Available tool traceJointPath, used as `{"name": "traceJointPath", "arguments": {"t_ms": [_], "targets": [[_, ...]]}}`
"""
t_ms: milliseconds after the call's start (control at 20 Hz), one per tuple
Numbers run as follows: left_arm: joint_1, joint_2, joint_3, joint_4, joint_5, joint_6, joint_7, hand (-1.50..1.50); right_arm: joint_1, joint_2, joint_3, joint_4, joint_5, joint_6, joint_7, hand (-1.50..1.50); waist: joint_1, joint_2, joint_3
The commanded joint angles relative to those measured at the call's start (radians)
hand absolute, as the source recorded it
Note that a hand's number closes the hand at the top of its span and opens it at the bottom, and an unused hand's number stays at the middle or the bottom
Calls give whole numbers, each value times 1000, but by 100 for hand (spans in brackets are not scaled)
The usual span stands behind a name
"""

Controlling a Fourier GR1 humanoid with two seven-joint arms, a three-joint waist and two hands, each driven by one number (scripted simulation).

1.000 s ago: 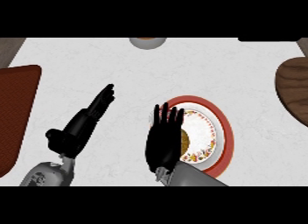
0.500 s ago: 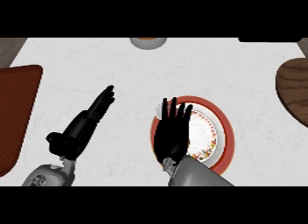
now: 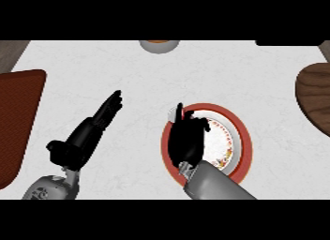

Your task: Pick the squash from the plate and place it in the bowl

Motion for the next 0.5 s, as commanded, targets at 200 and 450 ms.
{"name": "traceJointPath", "arguments": {"t_ms": [200, 450], "targets": [[57, -3, 36, 52, -32, -56, -102, 0, -24, 13, -17, 78, 54, -40, 7, 150, 2, 14, 1], [24, -20, 35, 8, -29, -19, -19, 0, 157, -225, 64, -140, -84, -138, -453, 150, -27, 11, 6]]}}
